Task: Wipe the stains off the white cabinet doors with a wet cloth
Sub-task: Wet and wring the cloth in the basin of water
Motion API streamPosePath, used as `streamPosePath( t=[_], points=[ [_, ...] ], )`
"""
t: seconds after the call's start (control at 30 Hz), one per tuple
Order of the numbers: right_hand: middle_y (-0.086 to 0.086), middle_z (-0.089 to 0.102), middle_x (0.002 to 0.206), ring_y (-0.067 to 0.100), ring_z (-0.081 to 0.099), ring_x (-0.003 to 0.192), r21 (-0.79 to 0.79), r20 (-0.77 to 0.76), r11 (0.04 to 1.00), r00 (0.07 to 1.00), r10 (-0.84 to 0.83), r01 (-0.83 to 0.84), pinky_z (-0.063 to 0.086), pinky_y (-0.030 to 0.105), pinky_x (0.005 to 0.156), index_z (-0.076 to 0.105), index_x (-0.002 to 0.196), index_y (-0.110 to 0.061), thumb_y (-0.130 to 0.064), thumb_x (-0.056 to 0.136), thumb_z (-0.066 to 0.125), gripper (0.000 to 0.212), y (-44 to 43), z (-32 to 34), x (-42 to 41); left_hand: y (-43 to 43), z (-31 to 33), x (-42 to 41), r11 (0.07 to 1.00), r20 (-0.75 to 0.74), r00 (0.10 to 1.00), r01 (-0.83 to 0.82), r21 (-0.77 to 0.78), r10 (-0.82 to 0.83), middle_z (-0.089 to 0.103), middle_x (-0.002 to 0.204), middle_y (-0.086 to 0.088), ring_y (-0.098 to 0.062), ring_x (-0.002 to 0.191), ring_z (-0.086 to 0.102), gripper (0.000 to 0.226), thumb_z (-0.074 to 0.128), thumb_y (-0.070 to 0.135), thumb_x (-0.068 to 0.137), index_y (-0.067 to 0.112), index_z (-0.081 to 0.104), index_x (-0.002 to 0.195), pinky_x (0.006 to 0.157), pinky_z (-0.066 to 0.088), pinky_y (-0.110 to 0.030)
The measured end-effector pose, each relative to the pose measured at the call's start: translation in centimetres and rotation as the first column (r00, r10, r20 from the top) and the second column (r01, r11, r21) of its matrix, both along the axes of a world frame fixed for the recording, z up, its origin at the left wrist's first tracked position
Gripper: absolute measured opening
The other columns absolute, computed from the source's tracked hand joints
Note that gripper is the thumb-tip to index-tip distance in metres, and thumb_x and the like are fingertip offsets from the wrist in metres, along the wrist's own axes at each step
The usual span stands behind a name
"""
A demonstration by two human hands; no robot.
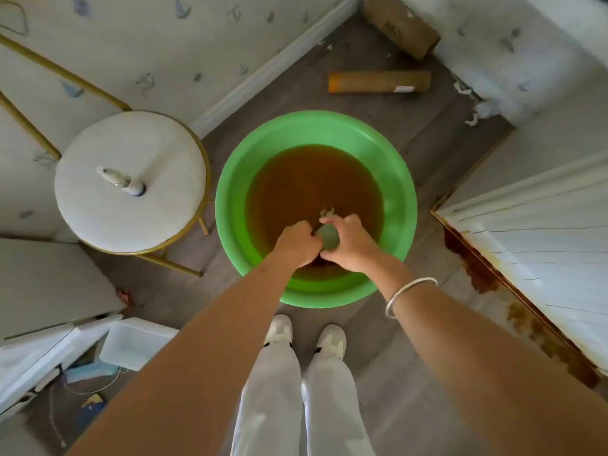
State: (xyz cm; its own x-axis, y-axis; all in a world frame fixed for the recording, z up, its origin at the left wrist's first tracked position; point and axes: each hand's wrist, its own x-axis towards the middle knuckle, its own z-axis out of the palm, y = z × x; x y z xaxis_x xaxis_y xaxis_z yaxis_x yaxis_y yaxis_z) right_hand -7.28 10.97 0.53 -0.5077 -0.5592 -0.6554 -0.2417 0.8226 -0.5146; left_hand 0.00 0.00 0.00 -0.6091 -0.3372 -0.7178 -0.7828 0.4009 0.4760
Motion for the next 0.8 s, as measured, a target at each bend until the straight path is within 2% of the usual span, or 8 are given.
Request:
streamPosePath(
  t=[0.07, 0.17, 0.33, 0.43, 0.53, 0.6, 0.7, 0.8],
  points=[
    [0.008, 0.024, 0.14, 0.033, 0.043, 0.122, 0.053, 0.011, 0.998, 1.0, 0.015, -0.016, 0.049, 0.037, 0.096, 0.034, 0.146, -0.029, -0.02, 0.082, 0.074, 0.076, -0.2, -0.8, 0.3, 0.6, -0.6, 0.2, 0.997, -0.023, 0.999, -0.045, 0.068, 0.047, 0.061, 0.079, -0.009, -0.022, 0.063, 0.051, 0.02, 0.047, 0.019, 0.094, 0.005, 0.062, 0.093, 0.056, 0.038, -0.029],
    [0.01, 0.022, 0.144, 0.034, 0.034, 0.13, 0.103, 0.02, 0.995, 1.0, 0.004, -0.006, 0.044, 0.038, 0.102, 0.035, 0.145, -0.027, -0.016, 0.083, 0.072, 0.074, -0.1, -2.1, 0.8, 1.5, -1.4, 0.4, 0.987, -0.062, 0.993, -0.09, 0.133, 0.099, 0.065, 0.082, -0.014, -0.023, 0.068, 0.051, 0.022, 0.048, 0.012, 0.091, 0.004, 0.067, 0.084, 0.063, 0.041, -0.034],
    [0.01, 0.049, 0.129, 0.022, 0.053, 0.092, -0.002, -0.093, 0.991, 0.986, -0.135, 0.136, 0.043, 0.028, 0.073, 0.055, 0.125, -0.016, -0.004, 0.093, 0.053, 0.035, 0.0, -2.6, 0.2, 1.8, -1.4, -0.1, 0.965, -0.121, 0.983, -0.107, 0.241, 0.139, 0.059, 0.09, -0.014, -0.019, 0.078, 0.046, 0.025, 0.04, 0.013, 0.095, 0.005, 0.064, 0.093, 0.061, 0.033, -0.029],
    [0.007, 0.062, 0.118, 0.022, 0.06, 0.093, -0.062, -0.005, 0.942, 0.944, -0.331, 0.33, 0.049, 0.031, 0.071, 0.06, 0.12, -0.016, 0.003, 0.091, 0.049, 0.036, 0.0, -2.2, -0.3, 1.3, -1.1, -0.5, 0.935, -0.094, 0.949, -0.272, 0.229, 0.299, 0.055, 0.104, -0.003, -0.017, 0.082, 0.05, 0.028, 0.04, 0.016, 0.098, 0.014, 0.055, 0.121, 0.065, 0.037, -0.026],
    [0.009, 0.061, 0.116, 0.022, 0.061, 0.092, -0.068, 0.266, 0.801, 0.784, -0.561, 0.595, 0.055, 0.031, 0.07, 0.057, 0.12, -0.018, 0.002, 0.091, 0.047, 0.036, -0.4, -1.0, -0.5, 0.5, -1.2, -0.2, 0.884, 0.005, 0.923, -0.37, 0.285, 0.385, 0.054, 0.113, -0.004, -0.022, 0.094, 0.054, 0.034, 0.038, 0.024, 0.099, 0.018, 0.047, 0.131, 0.087, 0.049, -0.037],
    [0.012, 0.061, 0.117, 0.024, 0.061, 0.097, -0.006, 0.376, 0.719, 0.668, -0.643, 0.695, 0.055, 0.035, 0.08, 0.059, 0.116, -0.019, 0.005, 0.089, 0.041, 0.04, -1.1, -0.1, -0.6, 0.2, -0.7, 0.0, 0.839, 0.053, 0.897, -0.43, 0.334, 0.439, 0.053, 0.122, -0.005, -0.025, 0.108, 0.053, 0.036, 0.035, 0.03, 0.099, 0.02, 0.046, 0.131, 0.097, 0.047, -0.045],
    [0.016, 0.061, 0.119, 0.031, 0.06, 0.108, 0.092, 0.52, 0.605, 0.48, -0.707, 0.791, 0.052, 0.046, 0.094, 0.065, 0.106, -0.02, 0.008, 0.085, 0.032, 0.049, -1.9, 1.2, -0.6, -0.1, -0.2, 0.1, 0.695, 0.126, 0.815, -0.554, 0.459, 0.566, 0.056, 0.123, -0.002, -0.023, 0.111, 0.054, 0.04, 0.029, 0.047, 0.097, 0.028, 0.045, 0.128, 0.096, 0.048, -0.047],
    [0.019, 0.06, 0.117, 0.033, 0.059, 0.106, 0.129, 0.692, 0.523, 0.301, -0.656, 0.843, 0.051, 0.046, 0.092, 0.062, 0.117, -0.011, 0.005, 0.087, 0.029, 0.047, -2.6, 2.8, -0.2, -0.4, -0.1, 0.0, 0.523, 0.194, 0.734, -0.618, 0.587, 0.65, 0.061, 0.118, 0.003, -0.021, 0.108, 0.059, 0.052, 0.029, 0.069, 0.088, 0.036, 0.049, 0.123, 0.094, 0.047, -0.049]
  ],
)
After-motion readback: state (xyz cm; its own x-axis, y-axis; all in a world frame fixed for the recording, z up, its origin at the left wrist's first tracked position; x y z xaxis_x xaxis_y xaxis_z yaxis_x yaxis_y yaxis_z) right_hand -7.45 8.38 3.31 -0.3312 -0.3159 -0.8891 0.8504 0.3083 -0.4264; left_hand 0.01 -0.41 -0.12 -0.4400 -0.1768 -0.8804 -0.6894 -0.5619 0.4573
